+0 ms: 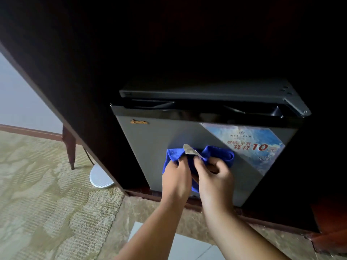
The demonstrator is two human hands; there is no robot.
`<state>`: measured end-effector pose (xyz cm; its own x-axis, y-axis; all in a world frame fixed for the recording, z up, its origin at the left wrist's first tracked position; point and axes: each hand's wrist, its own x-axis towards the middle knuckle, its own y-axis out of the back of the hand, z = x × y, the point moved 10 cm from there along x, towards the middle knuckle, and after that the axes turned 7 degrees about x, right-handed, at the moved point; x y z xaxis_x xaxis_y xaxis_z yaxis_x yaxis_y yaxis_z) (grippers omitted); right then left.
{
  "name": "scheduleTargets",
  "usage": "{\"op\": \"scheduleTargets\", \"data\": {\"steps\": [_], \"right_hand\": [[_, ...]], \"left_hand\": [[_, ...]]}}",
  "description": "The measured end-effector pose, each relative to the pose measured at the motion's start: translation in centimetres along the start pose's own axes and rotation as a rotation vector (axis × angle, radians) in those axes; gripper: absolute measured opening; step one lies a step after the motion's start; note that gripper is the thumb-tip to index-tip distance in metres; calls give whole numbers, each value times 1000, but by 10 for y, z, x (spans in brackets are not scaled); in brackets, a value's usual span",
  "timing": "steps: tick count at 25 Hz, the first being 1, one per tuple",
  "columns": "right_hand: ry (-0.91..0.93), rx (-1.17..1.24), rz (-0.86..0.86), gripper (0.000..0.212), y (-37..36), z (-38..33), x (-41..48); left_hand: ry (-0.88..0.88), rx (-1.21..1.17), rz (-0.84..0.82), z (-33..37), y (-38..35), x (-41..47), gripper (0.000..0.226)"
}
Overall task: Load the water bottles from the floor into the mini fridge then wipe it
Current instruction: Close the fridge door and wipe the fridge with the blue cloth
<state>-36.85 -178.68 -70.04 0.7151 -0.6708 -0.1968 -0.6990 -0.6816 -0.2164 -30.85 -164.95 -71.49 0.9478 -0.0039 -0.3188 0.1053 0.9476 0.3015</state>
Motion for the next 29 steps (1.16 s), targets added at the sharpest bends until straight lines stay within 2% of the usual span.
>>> {"op": "scheduleTargets", "data": {"steps": [3,5,8,9,12,14,18,21,25,29], "right_hand": [[127,25,-108,4,-38,-57,-17],[185,20,-160,3,-55,-82,-26],[235,-15,-175,29,-69,-99,-40],[253,-19,-177,35,-72,-104,-44],[305,-22,-220,28,-82,-122,-49],[351,-39,-280,32,-96,-141,-49],[415,-222,-364,40,-130,-176,-39],[438,-505,-395,40,-150,-195,-28],[514,-801,-440,43,-162,-203,-29],[511,-888,-571,49,-189,-184,-35]], "left_hand": [[-194,-57,139,51,45,-14,54],[-336,-93,214,79,67,-27,41],[-493,-113,204,106,80,-40,13],[-522,-136,171,111,80,-43,11],[-649,-123,184,124,89,-53,27],[-755,-41,233,143,96,-62,41],[-764,378,245,178,91,-32,69],[-759,658,235,196,85,-11,68],[-679,846,252,202,91,5,71],[-624,882,316,200,115,21,69]]}}
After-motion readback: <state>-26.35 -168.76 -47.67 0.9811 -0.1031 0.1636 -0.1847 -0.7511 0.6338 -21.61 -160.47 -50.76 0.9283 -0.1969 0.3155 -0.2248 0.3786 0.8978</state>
